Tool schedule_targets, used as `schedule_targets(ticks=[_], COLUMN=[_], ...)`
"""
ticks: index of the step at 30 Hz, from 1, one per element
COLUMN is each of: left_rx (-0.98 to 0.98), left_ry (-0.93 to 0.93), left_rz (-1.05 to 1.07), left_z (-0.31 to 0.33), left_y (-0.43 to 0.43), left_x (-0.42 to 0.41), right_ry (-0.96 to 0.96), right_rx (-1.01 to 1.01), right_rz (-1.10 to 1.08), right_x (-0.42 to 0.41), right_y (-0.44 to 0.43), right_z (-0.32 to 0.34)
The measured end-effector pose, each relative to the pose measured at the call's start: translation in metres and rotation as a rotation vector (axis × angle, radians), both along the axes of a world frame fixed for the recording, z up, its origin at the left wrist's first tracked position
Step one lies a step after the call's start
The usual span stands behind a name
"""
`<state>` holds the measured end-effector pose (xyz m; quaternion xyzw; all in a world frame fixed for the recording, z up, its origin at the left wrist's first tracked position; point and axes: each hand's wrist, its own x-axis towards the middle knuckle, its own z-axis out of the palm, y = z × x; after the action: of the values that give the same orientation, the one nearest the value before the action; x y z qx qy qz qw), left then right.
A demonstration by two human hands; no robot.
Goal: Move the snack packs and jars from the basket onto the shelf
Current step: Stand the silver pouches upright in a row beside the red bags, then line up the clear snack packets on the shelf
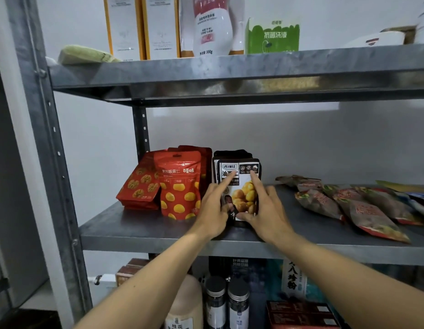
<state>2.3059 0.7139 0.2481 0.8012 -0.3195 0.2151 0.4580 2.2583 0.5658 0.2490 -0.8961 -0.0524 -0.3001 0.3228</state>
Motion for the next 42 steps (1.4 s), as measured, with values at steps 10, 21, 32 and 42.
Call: schedule_targets(ticks=[10, 21, 32, 42], left_rx=[0.0, 0.167, 0.358, 0.441], left_ry=[0.003, -0.172, -0.245, -0.166], left_rz=[0.013, 0.305, 0.414, 0.327], left_z=[-0.007, 0.0, 0.005, 0.01], left_y=[0.007, 0.014, 0.009, -0.086], left_x=[0.012, 0.0, -0.053, -0.104], right_ry=[0.014, 0.043, 0.101, 0.083], right_rx=[-0.004, -0.349, -0.617, -0.558], right_rz=[0.023, -0.144, -0.298, -0.321], right_x=[0.015, -0.006, -0.067, -0.113], right_y=[0.003, -0.012, -0.037, -0.122], right_z=[-0.007, 0.004, 0.02, 0.015])
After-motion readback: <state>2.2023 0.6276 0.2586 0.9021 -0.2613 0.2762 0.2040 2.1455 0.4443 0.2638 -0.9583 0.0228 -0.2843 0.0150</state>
